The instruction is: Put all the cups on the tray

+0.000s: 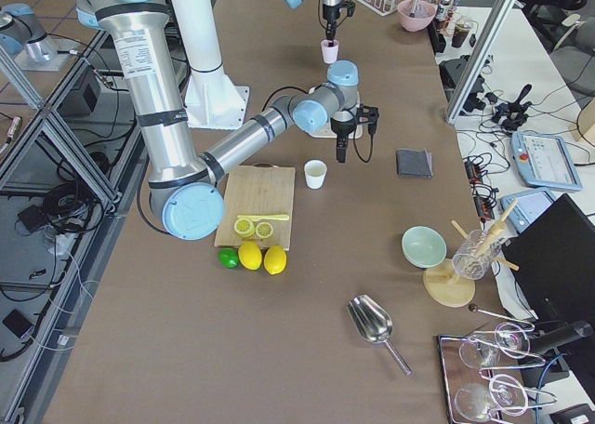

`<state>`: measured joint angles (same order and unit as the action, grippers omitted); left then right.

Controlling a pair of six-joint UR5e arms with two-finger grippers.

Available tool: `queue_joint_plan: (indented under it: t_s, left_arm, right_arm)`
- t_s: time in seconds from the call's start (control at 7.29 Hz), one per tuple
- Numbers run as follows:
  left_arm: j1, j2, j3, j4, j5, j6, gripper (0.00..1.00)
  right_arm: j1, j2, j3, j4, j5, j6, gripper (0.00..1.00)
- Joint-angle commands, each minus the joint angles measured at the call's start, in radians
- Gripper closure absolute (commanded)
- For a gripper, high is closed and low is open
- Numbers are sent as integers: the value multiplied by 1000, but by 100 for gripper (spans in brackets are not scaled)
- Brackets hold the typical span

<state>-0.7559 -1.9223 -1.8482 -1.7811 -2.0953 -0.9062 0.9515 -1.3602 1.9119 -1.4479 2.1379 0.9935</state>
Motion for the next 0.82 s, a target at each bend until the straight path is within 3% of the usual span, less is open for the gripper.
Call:
queue_joint_plan:
  t_s: [0.0,0.27,0.55,0.69]
  left_arm:
    - [136,-140,58,68,119,-103,100]
    - [162,-245,169,66,135,-143,100]
    - [165,-267,195,58,138,-145,100]
    - [167,-267,195,45,144,-140,19]
  right_arm:
    - [29,-71,7,29,22,-65,0]
    - [32,-111,4,29,20,-105,0]
    - [29,-114,3,29,20,-101,0]
    - [29,-114,6,27,22,-87,0]
